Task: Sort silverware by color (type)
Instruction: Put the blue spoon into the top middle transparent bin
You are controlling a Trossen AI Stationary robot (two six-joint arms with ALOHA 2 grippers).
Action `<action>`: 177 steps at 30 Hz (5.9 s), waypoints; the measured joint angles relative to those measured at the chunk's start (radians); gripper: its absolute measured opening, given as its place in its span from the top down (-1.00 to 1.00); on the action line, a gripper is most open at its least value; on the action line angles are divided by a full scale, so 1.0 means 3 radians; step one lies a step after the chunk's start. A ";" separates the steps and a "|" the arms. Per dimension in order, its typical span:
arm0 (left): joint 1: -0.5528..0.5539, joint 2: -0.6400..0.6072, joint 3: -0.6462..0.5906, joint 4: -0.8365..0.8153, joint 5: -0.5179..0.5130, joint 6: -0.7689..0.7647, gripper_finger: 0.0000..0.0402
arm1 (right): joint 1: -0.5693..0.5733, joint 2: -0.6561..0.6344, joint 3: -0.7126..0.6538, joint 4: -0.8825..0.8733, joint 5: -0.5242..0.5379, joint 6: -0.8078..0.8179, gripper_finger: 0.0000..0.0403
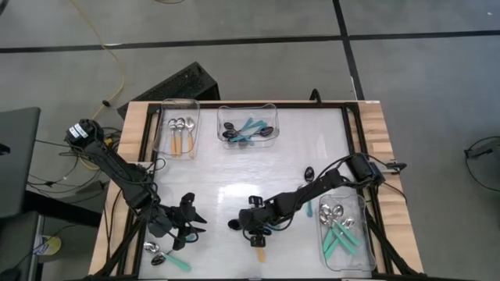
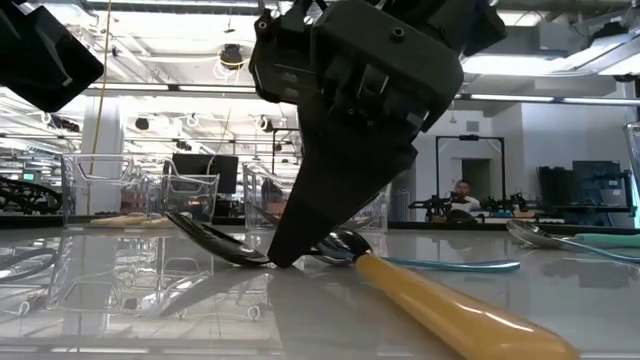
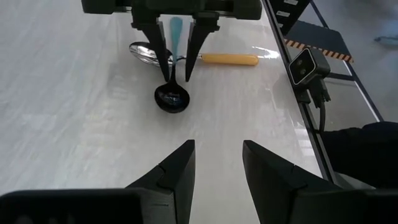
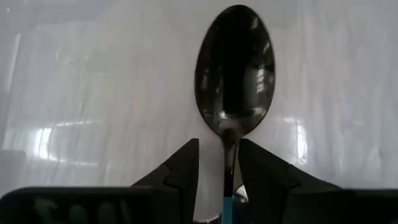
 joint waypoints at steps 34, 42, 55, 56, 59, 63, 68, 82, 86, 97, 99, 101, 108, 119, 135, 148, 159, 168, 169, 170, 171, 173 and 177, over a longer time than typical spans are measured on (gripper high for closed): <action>0.0008 0.0000 0.0001 -0.0009 -0.0139 0.0012 0.41 | -0.1160 -0.1602 0.0220 -0.0507 0.0247 -0.1812 0.89; 0.0010 0.0000 0.0000 0.0000 -0.0454 0.0078 0.41 | -0.2333 -0.1195 0.0209 0.0093 -0.0361 -0.2402 0.88; 0.0159 0.0000 0.0001 -0.0012 -0.0537 0.0664 0.41 | -0.2809 -0.0681 0.0207 -0.0029 -0.0666 -0.2250 0.47; 0.0178 0.0000 0.0001 -0.0013 -0.0534 0.0742 0.41 | -0.2809 -0.0714 0.0207 -0.0079 -0.0668 -0.2186 0.41; 0.0246 0.0000 0.0000 -0.0018 -0.0532 0.0927 0.41 | -0.2804 -0.0836 0.0269 -0.0220 -0.0660 -0.1898 0.19; 0.0342 0.0000 0.0000 -0.0028 -0.0490 0.1163 0.41 | -0.2752 -0.1041 0.0606 -0.1188 -0.0664 -0.1296 -0.02; 0.0520 0.0000 0.0000 0.0007 -0.0469 0.1422 0.41 | -0.2471 -0.1396 0.0845 -0.2639 -0.0791 -0.0804 -0.09; 0.0933 0.0000 0.0000 0.0157 -0.0149 0.2337 0.41 | -0.0769 -0.2364 -0.0846 -0.2668 0.0068 0.1986 0.04; 0.1044 0.0000 0.0000 0.0267 0.0164 0.2420 0.41 | -0.0744 -0.2272 -0.1152 -0.2597 0.0058 0.2543 0.05; 0.1103 0.0000 0.0000 0.0260 0.0291 0.2253 0.41 | -0.0871 -0.1749 -0.1218 -0.2736 -0.0464 0.2482 0.05; 0.1102 0.0000 0.0000 0.0256 0.0291 0.2240 0.41 | -0.0892 -0.1630 -0.1218 -0.2743 -0.0566 0.2382 0.05; 0.1102 0.0000 0.0000 0.0256 0.0291 0.2230 0.41 | -0.0894 -0.1499 -0.1218 -0.2733 -0.0643 0.2277 0.05; 0.1102 0.0000 0.0000 0.0252 0.0287 0.2232 0.41 | -0.0891 -0.1182 -0.1208 -0.2696 -0.0784 0.2063 0.05; 0.1102 0.0000 0.0000 0.0252 0.0260 0.2296 0.41 | -0.0943 -0.1134 -0.1209 -0.2445 -0.0788 0.1784 0.30; 0.1102 -0.0001 0.0000 0.0250 0.0287 0.2241 0.41 | -0.1050 -0.1407 -0.0905 -0.2349 -0.0159 0.1740 0.84; 0.1102 -0.0001 0.0000 0.0382 0.0329 0.2232 0.41 | -0.1556 -0.1631 0.0156 -0.1433 0.0452 -0.0482 0.85; 0.1102 -0.0001 0.0001 0.0260 0.0355 0.1827 0.41 | -0.2088 -0.0517 0.1321 -0.1553 0.0509 -0.2016 0.85; 0.1101 -0.0001 0.0001 0.0136 0.0501 0.1708 0.41 | -0.2237 0.0023 0.1762 -0.2280 0.1106 -0.2200 0.76; 0.1101 -0.0001 0.0001 0.0139 0.0529 0.1704 0.41 | -0.2246 0.0039 0.1764 -0.2303 0.1133 -0.2195 0.74; 0.1101 -0.0001 0.0001 0.0133 0.0551 0.1689 0.41 | -0.2249 0.0044 0.1764 -0.2349 0.1134 -0.2175 0.73; 0.1101 -0.0001 0.0000 0.0127 0.0562 0.1683 0.41 | -0.2249 0.0045 0.1764 -0.2407 0.1129 -0.2168 0.72; 0.1101 -0.0001 0.0001 0.0131 0.0589 0.1682 0.41 | -0.2249 0.0042 0.1765 -0.2462 0.1122 -0.2186 0.71; 0.1101 -0.0001 0.0001 0.0121 0.0592 0.1682 0.41 | -0.2249 0.0027 0.1766 -0.2491 0.1112 -0.2178 0.71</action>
